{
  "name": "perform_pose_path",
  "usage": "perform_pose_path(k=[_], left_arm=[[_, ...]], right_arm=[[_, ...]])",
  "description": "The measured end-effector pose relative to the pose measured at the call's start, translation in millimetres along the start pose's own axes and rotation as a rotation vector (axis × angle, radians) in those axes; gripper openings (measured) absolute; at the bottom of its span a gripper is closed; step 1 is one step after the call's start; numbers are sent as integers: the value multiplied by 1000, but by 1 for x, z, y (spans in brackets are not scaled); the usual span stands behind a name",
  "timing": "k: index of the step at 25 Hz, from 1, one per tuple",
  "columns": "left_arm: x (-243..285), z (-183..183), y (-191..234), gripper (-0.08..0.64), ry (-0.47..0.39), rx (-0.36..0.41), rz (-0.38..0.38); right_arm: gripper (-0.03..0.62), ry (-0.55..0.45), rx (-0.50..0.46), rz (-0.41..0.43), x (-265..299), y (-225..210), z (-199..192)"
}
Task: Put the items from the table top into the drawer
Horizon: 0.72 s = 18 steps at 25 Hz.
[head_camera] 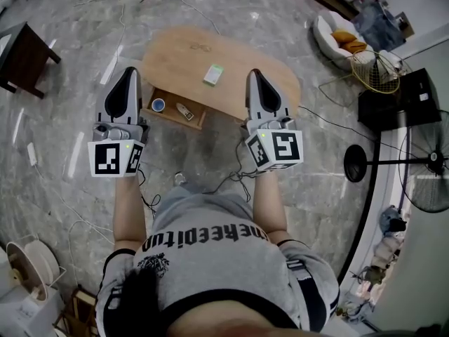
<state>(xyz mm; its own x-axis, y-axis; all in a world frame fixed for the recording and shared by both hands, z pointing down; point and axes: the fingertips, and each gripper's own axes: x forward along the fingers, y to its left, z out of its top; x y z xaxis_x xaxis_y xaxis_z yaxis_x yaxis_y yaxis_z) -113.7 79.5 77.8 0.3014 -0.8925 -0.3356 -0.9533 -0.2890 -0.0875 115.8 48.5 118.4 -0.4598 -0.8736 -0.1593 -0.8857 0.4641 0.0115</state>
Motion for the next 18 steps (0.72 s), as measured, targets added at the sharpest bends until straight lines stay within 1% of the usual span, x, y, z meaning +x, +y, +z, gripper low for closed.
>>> perform_pose_path(k=[5, 9, 13, 18], left_arm=[[-6, -1, 35, 11, -9, 13, -11], [-6, -3, 54, 11, -14, 11, -11], [1, -4, 59, 11, -29, -5, -19], [13, -16, 59, 11, -22, -16, -24]], right_arm=[[4, -18, 7, -13, 19, 24, -2], [3, -23, 2, -30, 28, 32, -4], [3, -15, -7, -50, 31, 31, -4], [3, 4, -13, -57, 42, 18, -14]])
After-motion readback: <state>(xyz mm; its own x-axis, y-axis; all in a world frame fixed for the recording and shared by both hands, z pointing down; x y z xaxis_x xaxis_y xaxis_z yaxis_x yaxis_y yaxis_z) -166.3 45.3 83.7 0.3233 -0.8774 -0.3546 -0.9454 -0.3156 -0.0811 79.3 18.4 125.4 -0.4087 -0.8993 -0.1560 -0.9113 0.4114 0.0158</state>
